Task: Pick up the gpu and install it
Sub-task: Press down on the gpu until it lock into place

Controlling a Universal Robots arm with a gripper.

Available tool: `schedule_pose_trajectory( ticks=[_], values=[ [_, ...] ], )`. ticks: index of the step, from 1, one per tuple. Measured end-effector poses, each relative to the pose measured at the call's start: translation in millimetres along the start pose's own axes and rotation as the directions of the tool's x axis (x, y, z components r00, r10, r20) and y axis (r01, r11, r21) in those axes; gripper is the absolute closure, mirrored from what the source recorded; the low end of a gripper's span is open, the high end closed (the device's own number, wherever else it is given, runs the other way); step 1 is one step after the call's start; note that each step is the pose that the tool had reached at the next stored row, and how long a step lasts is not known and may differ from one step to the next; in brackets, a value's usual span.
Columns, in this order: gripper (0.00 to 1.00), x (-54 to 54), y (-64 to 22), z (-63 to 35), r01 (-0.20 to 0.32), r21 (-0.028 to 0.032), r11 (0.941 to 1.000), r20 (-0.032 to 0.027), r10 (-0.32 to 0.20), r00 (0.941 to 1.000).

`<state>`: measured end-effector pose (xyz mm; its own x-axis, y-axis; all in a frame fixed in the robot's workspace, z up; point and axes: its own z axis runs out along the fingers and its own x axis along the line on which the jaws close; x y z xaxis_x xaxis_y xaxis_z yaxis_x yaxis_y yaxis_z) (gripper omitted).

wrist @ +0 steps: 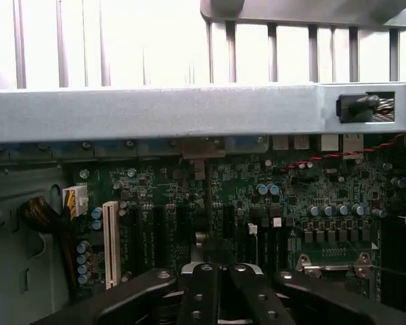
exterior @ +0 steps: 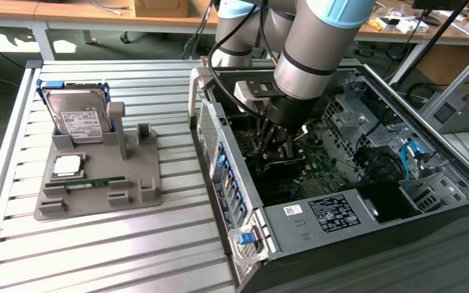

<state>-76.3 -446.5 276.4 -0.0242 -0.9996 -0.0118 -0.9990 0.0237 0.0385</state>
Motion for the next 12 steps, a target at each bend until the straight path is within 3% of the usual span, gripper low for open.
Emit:
schedule_pose_trajectory(
  ticks=[4, 12],
  values=[
    [0.90, 0.2, 3.8, 3.4, 0.000, 0.0005, 1.0000, -0.0001, 0.000, 1.0000],
    [0.90, 0.7, 20.6, 8.1, 0.000, 0.0001, 1.0000, -0.0002, 0.000, 1.0000]
  ],
)
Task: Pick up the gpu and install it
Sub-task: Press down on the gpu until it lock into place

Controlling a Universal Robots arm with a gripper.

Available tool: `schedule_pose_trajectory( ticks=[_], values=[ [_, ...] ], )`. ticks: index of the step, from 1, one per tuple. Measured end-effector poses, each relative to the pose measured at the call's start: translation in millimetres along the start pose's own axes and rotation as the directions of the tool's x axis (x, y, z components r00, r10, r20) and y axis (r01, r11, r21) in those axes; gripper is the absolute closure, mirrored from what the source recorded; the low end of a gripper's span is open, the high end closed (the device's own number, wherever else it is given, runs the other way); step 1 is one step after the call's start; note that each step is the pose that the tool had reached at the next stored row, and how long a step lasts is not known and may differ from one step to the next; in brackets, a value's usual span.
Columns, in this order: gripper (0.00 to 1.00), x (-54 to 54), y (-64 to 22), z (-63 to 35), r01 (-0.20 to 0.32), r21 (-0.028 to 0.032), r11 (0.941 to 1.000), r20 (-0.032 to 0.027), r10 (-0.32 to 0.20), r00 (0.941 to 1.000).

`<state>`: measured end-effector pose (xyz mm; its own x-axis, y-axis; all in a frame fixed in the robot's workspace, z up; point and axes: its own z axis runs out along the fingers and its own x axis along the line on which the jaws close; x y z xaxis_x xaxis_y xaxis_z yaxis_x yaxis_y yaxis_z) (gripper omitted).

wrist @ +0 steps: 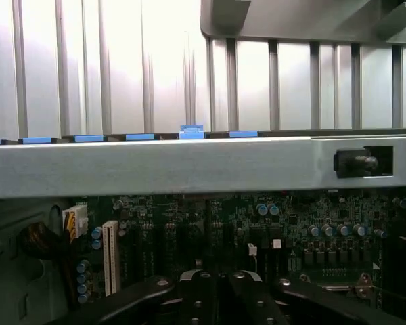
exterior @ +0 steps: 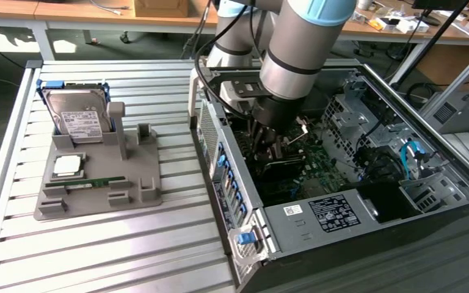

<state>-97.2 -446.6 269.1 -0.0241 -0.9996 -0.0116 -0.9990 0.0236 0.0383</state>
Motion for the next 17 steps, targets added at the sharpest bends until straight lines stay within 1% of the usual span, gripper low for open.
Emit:
schedule_pose_trajectory(
  ticks=[4, 9, 11, 12, 14, 15, 16, 17],
  values=[
    [0.90, 0.3, 7.3, 0.7, 0.000, -0.0003, 1.0000, -0.0005, 0.000, 1.0000],
    [0.90, 1.7, 19.2, 0.7, 0.000, -0.0012, 1.0000, -0.0021, 0.000, 1.0000],
    [0.90, 2.7, 22.1, 0.9, 0.000, -0.0012, 1.0000, -0.0022, 0.000, 1.0000],
    [0.90, 3.1, 22.7, 0.6, 0.000, -0.0021, 1.0000, -0.0035, 0.000, 1.0000],
    [0.90, 3.6, 23.0, -0.3, -0.001, -0.0050, 1.0000, -0.0087, 0.001, 1.0000],
    [0.90, 1.6, 21.8, -4.7, -0.001, -0.0076, 1.0000, -0.0124, 0.001, 0.9999],
    [0.90, -1.5, 19.5, -7.5, -0.001, -0.0047, 1.0000, -0.0077, 0.001, 1.0000],
    [0.90, -1.2, 19.6, -8.1, -0.001, -0.0053, 1.0000, -0.0092, 0.001, 1.0000]
  ],
)
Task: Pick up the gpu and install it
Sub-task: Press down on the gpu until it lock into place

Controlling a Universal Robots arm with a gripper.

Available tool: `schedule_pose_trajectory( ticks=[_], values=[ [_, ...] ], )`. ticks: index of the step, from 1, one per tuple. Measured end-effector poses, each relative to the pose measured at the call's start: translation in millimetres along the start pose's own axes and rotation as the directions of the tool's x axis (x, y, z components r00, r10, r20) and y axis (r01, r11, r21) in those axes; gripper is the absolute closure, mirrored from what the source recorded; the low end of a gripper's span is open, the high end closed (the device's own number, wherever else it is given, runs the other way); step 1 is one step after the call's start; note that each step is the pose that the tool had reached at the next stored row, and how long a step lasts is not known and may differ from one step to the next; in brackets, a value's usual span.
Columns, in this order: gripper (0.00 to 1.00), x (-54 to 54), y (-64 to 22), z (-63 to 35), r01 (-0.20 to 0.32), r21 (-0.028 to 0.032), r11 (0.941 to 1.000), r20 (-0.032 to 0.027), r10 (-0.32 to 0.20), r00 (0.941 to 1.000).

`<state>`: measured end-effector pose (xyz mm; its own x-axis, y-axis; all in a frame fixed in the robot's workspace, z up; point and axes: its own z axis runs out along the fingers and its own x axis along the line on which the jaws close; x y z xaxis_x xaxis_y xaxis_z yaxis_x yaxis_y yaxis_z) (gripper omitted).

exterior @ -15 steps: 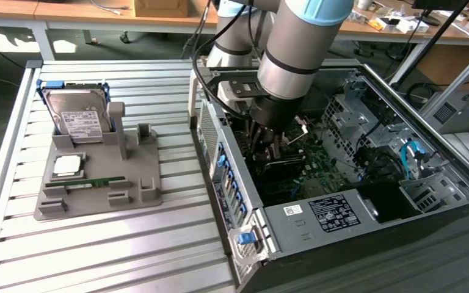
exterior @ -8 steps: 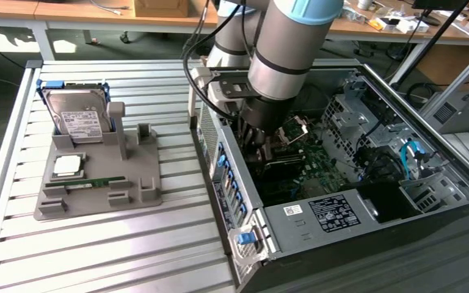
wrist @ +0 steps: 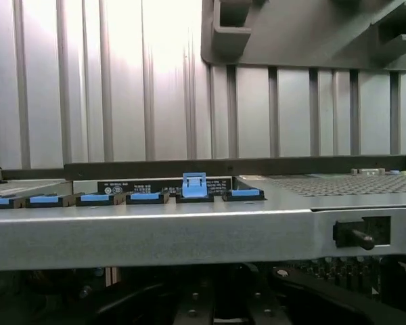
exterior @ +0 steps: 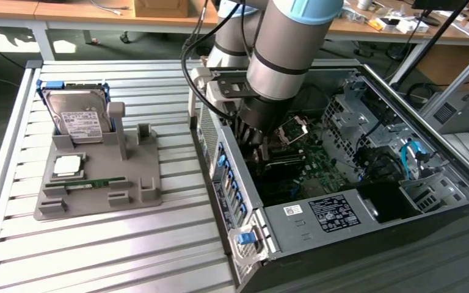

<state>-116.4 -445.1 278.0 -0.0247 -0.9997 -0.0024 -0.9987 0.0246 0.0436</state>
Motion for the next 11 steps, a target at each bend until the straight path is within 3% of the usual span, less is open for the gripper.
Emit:
schedule_pose_trajectory(
  ticks=[11],
  values=[
    [0.90, 0.2, -0.1, -0.3, 0.000, -0.0003, 1.0000, -0.0005, 0.000, 1.0000]
  ],
)
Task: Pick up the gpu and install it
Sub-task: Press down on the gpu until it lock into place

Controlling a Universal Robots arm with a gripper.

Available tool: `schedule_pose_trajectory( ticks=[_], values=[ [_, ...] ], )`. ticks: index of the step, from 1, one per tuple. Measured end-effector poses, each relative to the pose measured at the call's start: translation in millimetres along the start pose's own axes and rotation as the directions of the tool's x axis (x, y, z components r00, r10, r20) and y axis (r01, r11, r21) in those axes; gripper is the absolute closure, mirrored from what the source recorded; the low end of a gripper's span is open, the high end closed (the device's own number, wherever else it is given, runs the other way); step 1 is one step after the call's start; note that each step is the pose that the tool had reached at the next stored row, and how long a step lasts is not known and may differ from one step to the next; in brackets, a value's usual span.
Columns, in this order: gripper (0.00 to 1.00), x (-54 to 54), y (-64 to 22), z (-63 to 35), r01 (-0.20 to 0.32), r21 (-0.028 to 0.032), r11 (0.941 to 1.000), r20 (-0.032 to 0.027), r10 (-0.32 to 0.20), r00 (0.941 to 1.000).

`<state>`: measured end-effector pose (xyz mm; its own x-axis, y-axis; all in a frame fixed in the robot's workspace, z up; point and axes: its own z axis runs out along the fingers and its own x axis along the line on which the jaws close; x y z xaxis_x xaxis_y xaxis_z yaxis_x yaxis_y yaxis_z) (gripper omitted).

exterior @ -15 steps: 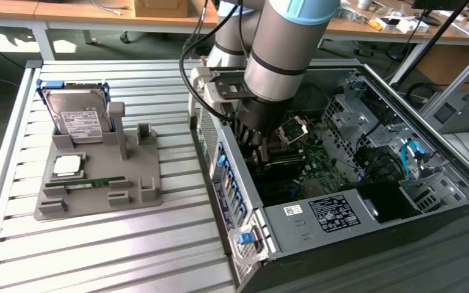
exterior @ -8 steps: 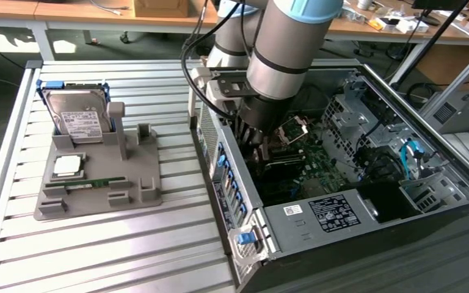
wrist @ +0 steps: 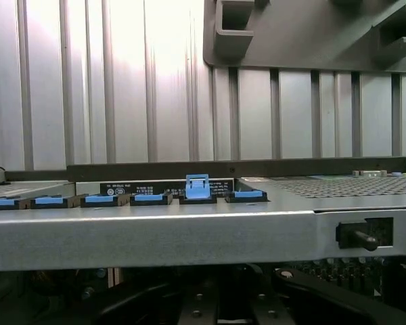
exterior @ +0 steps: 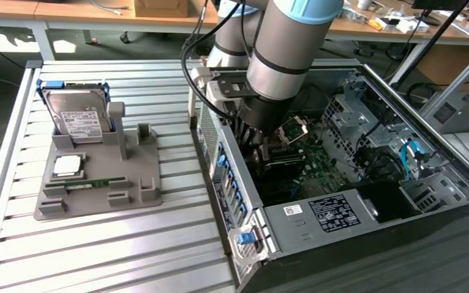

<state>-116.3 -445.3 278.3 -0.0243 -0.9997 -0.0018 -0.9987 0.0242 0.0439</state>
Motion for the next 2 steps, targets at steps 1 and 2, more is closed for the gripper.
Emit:
schedule_pose_trajectory(
  ticks=[1, 2],
  values=[
    [0.90, 0.0, 0.0, 0.0, 0.000, 0.0000, 1.0000, 0.0000, 0.000, 1.0000],
    [0.90, 0.0, 0.0, 0.0, 0.000, 0.0000, 1.0000, 0.0000, 0.000, 1.0000]
  ],
)
